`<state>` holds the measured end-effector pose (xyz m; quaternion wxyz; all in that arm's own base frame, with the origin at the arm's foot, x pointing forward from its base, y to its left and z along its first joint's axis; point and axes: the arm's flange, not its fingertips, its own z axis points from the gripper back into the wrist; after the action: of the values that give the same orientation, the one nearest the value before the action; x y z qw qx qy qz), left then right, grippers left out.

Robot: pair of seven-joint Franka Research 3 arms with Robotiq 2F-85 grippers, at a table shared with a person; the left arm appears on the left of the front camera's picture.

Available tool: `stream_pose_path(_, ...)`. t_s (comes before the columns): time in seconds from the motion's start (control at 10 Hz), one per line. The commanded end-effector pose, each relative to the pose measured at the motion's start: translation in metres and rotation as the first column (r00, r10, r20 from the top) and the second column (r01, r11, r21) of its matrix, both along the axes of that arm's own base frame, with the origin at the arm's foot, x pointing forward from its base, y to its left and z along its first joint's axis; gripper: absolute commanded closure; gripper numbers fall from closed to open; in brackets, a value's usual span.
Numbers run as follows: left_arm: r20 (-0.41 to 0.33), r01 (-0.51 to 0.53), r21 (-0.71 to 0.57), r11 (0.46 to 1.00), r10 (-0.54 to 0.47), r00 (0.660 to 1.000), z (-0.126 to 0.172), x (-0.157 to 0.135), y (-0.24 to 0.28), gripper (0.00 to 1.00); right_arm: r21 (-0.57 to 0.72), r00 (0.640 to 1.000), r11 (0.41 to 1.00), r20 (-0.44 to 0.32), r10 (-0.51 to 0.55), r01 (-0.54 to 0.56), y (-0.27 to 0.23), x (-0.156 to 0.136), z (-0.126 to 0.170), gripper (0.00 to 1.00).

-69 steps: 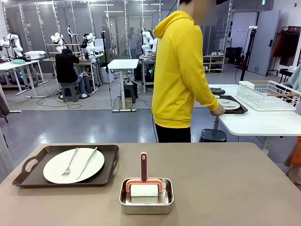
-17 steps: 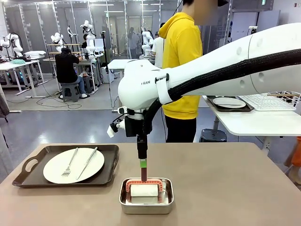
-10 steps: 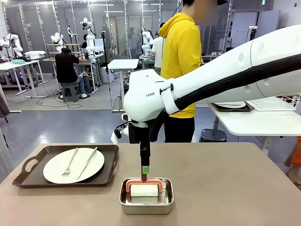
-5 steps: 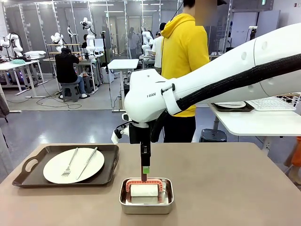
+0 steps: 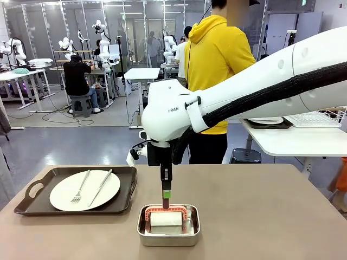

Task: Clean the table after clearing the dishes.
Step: When the left (or right) Handle tray is removed, use the left hand (or right hand) to clean the left (or right) side of the table with the Lint Roller.

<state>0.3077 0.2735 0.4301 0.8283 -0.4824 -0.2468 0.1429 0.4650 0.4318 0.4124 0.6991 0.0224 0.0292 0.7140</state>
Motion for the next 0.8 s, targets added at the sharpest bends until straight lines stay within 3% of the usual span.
stream_pose_path(0.0, 0.009, 0.006, -0.009, 1.000, -0.006, 1.000, 0.003, -0.003, 0.001, 0.00, 0.019, 1.000, 1.000, 0.015, -0.006, 0.005, -0.003, -0.006, -0.002, 1.00)
stream_pose_path(0.1, 0.009, 0.006, -0.009, 1.000, -0.006, 1.000, 0.003, -0.003, 0.001, 0.00, 0.023, 1.000, 1.000, 0.019, -0.009, 0.008, -0.002, -0.007, -0.001, 0.96)
stream_pose_path(0.3, 0.009, 0.006, -0.009, 1.000, -0.006, 1.000, 0.003, -0.003, 0.001, 0.00, 0.013, 0.999, 1.000, 0.031, -0.011, 0.010, 0.001, -0.017, 0.006, 1.00)
stream_pose_path(0.5, 0.009, 0.006, -0.009, 1.000, -0.006, 1.000, 0.003, -0.003, 0.001, 0.00, -0.007, 0.997, 1.000, 0.071, -0.026, 0.027, -0.004, -0.035, 0.033, 0.97)
stream_pose_path(0.7, 0.009, 0.006, -0.009, 1.000, -0.006, 1.000, 0.003, -0.003, 0.001, 0.00, 0.044, 0.991, 0.992, 0.059, -0.123, 0.121, -0.015, -0.052, 0.066, 0.93)
